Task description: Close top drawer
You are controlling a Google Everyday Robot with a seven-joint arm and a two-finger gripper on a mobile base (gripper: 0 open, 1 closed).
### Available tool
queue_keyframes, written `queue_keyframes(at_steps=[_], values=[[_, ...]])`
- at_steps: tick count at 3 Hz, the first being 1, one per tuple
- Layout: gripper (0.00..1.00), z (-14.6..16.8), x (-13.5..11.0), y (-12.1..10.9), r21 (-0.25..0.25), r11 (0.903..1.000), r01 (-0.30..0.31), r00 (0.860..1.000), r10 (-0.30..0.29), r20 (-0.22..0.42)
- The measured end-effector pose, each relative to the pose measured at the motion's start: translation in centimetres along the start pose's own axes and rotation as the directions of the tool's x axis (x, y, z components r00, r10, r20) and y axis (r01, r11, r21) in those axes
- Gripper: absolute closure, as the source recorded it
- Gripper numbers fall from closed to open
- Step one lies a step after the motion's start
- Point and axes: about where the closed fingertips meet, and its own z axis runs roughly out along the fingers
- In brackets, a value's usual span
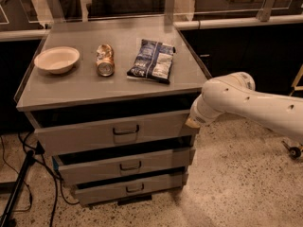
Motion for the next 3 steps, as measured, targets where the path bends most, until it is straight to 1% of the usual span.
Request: queue_keyframes(at_steps=[1, 2, 3], values=[[1.0, 0.0, 0.0, 0.0, 0.0, 1.0, 0.0, 1.0, 0.0, 0.0], [1.0, -2.1, 1.7, 1.1, -0.073, 0.9973, -0.008, 1.0, 0.007, -0.011], [1.0, -9.3, 7.4, 3.0, -0.153, 0.9845, -0.086, 0.995, 0.076, -0.066]])
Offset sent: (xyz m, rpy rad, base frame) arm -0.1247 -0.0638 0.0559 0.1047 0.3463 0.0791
